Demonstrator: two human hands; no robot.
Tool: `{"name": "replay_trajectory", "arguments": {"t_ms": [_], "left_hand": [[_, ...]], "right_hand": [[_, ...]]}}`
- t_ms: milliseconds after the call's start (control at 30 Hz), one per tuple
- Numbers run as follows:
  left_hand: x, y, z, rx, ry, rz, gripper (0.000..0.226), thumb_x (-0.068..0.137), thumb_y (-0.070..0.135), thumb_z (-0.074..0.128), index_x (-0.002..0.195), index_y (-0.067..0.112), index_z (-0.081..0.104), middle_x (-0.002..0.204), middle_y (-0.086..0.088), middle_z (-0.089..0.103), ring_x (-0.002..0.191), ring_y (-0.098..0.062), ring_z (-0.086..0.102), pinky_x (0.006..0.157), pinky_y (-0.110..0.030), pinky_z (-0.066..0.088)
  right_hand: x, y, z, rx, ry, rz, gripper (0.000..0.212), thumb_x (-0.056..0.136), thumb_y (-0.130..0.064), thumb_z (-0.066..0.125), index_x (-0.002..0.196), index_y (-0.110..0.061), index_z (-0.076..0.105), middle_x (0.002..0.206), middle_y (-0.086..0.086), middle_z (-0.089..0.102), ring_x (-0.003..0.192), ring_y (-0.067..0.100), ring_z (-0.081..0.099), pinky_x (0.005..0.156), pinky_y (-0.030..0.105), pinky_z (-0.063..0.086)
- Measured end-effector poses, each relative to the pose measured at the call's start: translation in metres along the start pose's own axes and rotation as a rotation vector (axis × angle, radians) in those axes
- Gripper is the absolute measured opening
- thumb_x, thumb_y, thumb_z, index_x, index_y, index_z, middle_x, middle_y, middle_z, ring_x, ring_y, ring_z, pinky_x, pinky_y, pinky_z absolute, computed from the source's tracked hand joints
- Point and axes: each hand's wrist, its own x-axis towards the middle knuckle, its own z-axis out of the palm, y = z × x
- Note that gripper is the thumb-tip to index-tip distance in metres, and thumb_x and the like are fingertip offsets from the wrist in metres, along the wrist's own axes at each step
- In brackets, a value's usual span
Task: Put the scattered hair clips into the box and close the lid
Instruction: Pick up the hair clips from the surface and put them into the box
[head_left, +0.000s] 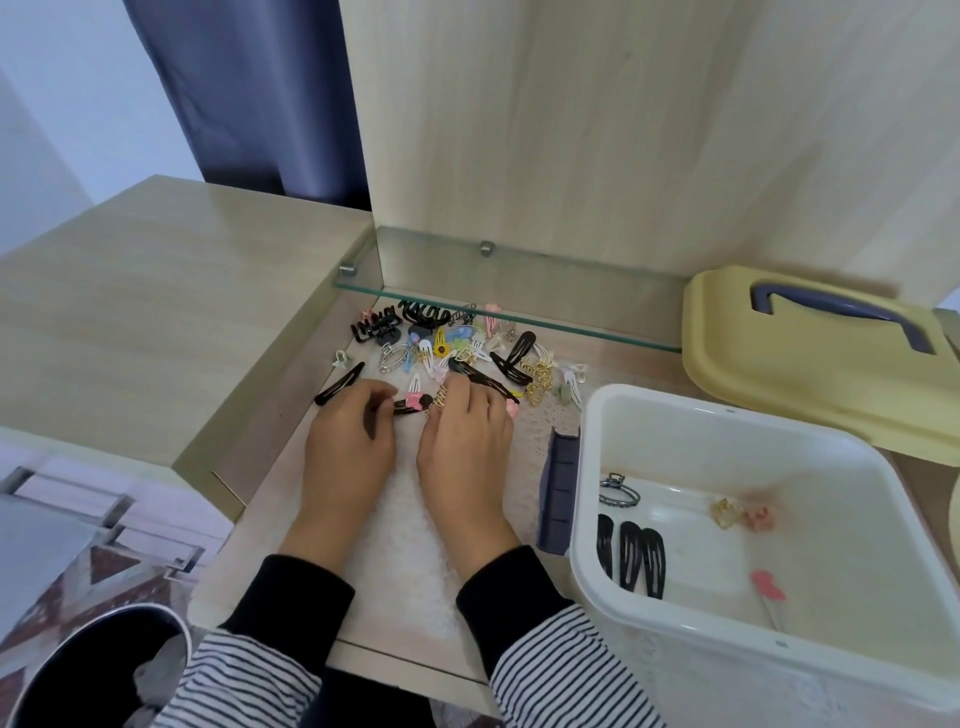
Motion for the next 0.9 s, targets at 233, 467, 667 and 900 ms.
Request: {"name": "replay_trajectory", "arguments": {"t_ms": [233, 467, 667, 900], "left_hand": [[0.004, -0.007, 0.009, 0.155, 0.011, -0.003, 0.033, 0.086, 0.038, 0.067, 0.11, 0.015, 0.068, 0.104, -0.003, 0.063, 0.098, -0.019, 0.058, 0.086, -0.034, 0.049], [0.005, -0.007, 0.009, 0.198, -0.007, 0.036, 0.019, 0.088, 0.035, 0.065, 0.097, 0.02, 0.074, 0.096, 0.001, 0.061, 0.094, -0.022, 0.056, 0.081, -0.035, 0.047], [0.005, -0.003, 0.004, 0.094, -0.044, 0.058, 0.011, 0.087, 0.03, 0.065, 0.093, 0.022, 0.07, 0.094, 0.009, 0.066, 0.088, -0.009, 0.059, 0.08, -0.036, 0.053], [-0.002, 0.011, -0.005, -0.033, -0.057, 0.011, 0.007, 0.089, 0.023, 0.063, 0.091, 0.028, 0.058, 0.091, 0.016, 0.062, 0.085, -0.006, 0.056, 0.07, -0.015, 0.044]], "right_hand": [[0.001, 0.0, -0.006, 0.155, 0.014, 0.027, 0.024, 0.082, -0.008, 0.056, 0.107, -0.007, 0.053, 0.099, 0.009, 0.056, 0.088, 0.026, 0.053, 0.075, 0.035, 0.046], [-0.001, -0.003, -0.011, 0.344, 0.01, 0.039, 0.027, 0.086, -0.003, 0.046, 0.112, -0.004, 0.048, 0.107, 0.011, 0.048, 0.084, 0.027, 0.054, 0.068, 0.041, 0.05], [-0.001, -0.008, -0.02, 0.389, 0.006, 0.01, 0.03, 0.088, -0.003, 0.043, 0.118, -0.004, 0.048, 0.112, 0.009, 0.046, 0.095, 0.02, 0.051, 0.081, 0.031, 0.049], [-0.008, -0.036, -0.046, 0.57, 0.137, 0.026, 0.027, 0.089, 0.005, 0.051, 0.116, 0.003, 0.05, 0.114, 0.013, 0.048, 0.103, 0.01, 0.043, 0.094, 0.003, 0.027]]}}
